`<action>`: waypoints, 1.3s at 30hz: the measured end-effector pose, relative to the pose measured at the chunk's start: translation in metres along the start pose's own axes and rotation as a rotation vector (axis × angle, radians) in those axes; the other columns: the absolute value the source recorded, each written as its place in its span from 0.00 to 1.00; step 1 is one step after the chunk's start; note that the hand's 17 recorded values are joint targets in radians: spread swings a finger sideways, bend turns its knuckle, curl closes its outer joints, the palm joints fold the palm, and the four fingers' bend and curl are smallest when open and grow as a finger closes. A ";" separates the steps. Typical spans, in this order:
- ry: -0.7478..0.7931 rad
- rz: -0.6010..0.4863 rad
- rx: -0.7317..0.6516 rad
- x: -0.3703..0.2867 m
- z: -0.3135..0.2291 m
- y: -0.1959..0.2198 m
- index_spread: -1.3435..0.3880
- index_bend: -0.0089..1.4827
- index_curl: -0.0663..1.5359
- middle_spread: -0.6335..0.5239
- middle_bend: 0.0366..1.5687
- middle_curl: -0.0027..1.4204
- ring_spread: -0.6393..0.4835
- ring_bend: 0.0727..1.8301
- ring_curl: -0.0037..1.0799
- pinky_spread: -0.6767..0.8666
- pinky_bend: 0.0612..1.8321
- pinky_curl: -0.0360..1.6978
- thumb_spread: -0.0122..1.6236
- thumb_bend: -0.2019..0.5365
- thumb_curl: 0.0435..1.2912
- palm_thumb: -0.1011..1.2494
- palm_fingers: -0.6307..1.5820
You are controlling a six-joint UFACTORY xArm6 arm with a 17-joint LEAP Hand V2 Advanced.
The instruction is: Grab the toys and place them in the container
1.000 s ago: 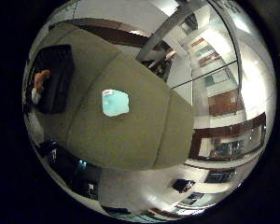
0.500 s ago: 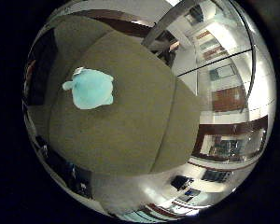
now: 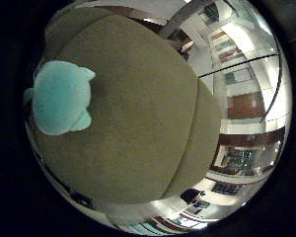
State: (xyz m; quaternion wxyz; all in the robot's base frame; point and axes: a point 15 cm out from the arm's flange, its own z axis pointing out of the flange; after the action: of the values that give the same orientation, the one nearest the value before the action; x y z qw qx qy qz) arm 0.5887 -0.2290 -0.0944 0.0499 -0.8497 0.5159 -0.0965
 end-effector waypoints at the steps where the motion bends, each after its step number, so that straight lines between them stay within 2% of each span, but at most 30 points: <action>1: 0.000 -0.001 -0.001 0.002 0.006 0.000 0.53 0.12 0.23 0.53 0.10 0.22 0.67 0.14 0.24 0.65 0.29 0.07 0.67 0.24 0.23 0.49 0.36; 7: -0.023 -0.019 -0.031 -0.001 0.032 0.004 0.53 0.12 0.23 0.56 0.10 0.22 0.70 0.14 0.24 0.66 0.30 0.06 0.67 0.24 0.22 0.47 0.37; 10: -0.032 -0.030 -0.058 -0.006 0.040 0.006 0.54 0.12 0.23 0.56 0.10 0.22 0.71 0.17 0.24 0.67 0.32 0.06 0.66 0.24 0.22 0.47 0.40; 13: -0.040 -0.046 -0.096 -0.012 0.046 0.013 0.55 0.12 0.22 0.53 0.12 0.23 0.65 0.21 0.25 0.67 0.36 0.05 0.66 0.24 0.21 0.46 0.47; 14: -0.040 -0.050 -0.107 -0.013 0.047 0.015 0.56 0.12 0.22 0.50 0.15 0.23 0.60 0.26 0.25 0.64 0.38 0.04 0.66 0.24 0.21 0.46 0.55; 16: -0.040 -0.060 -0.120 -0.015 0.048 0.017 0.55 0.12 0.22 0.44 0.19 0.25 0.50 0.32 0.28 0.57 0.43 0.03 0.66 0.24 0.21 0.47 0.63; 19: -0.041 -0.069 -0.125 -0.015 0.047 0.017 0.55 0.13 0.23 0.37 0.30 0.30 0.38 0.40 0.33 0.38 0.53 0.03 0.66 0.25 0.22 0.50 0.79; 20: -0.039 -0.070 -0.124 -0.014 0.046 0.017 0.54 0.18 0.26 0.36 0.35 0.33 0.36 0.44 0.36 0.31 0.57 0.05 0.66 0.26 0.23 0.52 0.84; 23: -0.029 -0.074 -0.120 -0.008 0.038 0.015 0.54 0.34 0.33 0.37 0.50 0.40 0.36 0.51 0.42 0.25 0.64 0.10 0.66 0.27 0.25 0.59 0.91; 24: -0.025 -0.071 -0.117 -0.005 0.034 0.014 0.55 0.43 0.37 0.38 0.56 0.42 0.36 0.54 0.45 0.25 0.67 0.13 0.65 0.27 0.27 0.63 0.92; 26: -0.012 -0.066 -0.110 0.005 0.023 0.015 0.57 0.55 0.43 0.39 0.64 0.45 0.37 0.61 0.49 0.27 0.73 0.17 0.64 0.27 0.29 0.69 0.90; 29: 0.002 -0.046 -0.106 0.021 0.005 0.020 0.60 0.68 0.48 0.41 0.74 0.50 0.37 0.68 0.55 0.30 0.80 0.21 0.63 0.28 0.33 0.77 0.85; 33: 0.010 -0.023 -0.107 0.031 -0.029 0.032 0.63 0.75 0.52 0.42 0.81 0.52 0.37 0.73 0.61 0.32 0.85 0.26 0.62 0.27 0.38 0.84 0.82; 39: 0.037 -0.023 -0.079 0.023 -0.107 0.022 0.65 0.80 0.52 0.44 0.84 0.52 0.38 0.74 0.65 0.33 0.86 0.31 0.62 0.26 0.44 0.86 0.80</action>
State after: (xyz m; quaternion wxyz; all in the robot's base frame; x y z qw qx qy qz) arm 0.5570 -0.2583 0.0085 0.0056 -0.8549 0.5105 -0.0923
